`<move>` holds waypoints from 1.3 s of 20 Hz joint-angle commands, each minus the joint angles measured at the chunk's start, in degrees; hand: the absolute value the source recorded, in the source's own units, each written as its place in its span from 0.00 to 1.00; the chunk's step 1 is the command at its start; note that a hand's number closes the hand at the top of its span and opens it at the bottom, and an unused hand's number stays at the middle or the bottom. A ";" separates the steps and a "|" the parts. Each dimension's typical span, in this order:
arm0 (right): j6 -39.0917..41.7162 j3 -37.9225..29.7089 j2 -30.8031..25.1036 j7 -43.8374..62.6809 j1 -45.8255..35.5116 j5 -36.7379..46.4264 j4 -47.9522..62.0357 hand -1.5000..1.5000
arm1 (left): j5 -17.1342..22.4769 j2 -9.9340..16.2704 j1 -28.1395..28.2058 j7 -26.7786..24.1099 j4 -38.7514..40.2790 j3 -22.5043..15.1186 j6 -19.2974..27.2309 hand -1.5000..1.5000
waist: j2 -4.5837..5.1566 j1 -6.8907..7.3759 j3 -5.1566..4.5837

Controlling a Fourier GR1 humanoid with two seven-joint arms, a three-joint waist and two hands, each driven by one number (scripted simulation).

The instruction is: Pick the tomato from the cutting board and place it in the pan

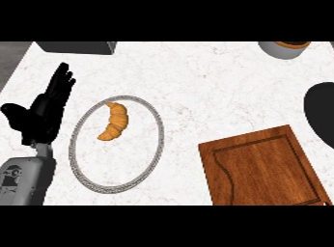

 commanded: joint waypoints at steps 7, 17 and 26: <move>-10.52 -1.27 -2.27 -10.44 -10.69 4.07 26.55 1.00 | -0.99 -1.32 -1.04 -0.20 -0.19 -1.35 0.62 0.50 | 0.80 1.62 0.27; 8.98 0.54 -3.48 -9.44 -15.39 3.99 38.80 0.00 | -0.09 -0.90 -4.45 0.89 2.27 -0.51 -0.14 0.50 | 1.19 1.57 0.34; 12.76 -10.09 -5.61 -20.79 -13.99 -6.47 41.80 0.00 | 0.47 -0.04 -1.64 1.84 0.08 0.53 -0.18 0.50 | 0.32 -0.15 0.33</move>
